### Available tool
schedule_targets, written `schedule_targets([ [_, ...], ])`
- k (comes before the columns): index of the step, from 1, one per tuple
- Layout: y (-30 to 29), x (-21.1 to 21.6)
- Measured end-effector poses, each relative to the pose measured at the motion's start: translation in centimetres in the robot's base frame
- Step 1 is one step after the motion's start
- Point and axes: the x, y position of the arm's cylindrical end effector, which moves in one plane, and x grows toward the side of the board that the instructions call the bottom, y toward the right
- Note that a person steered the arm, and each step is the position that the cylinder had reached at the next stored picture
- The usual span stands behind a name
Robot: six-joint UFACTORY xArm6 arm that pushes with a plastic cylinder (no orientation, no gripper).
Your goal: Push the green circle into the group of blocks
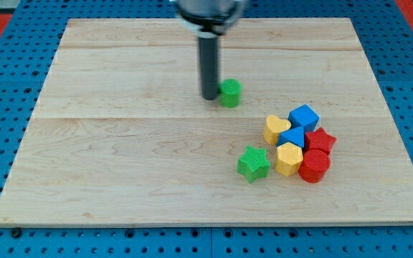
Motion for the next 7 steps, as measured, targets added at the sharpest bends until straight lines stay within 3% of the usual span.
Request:
schedule_targets([
  [2,3.2,-2.2],
  [3,4.8,-0.8],
  [4,6.9,-3.4],
  [6,8.1,3.9],
  [7,8.1,1.7],
])
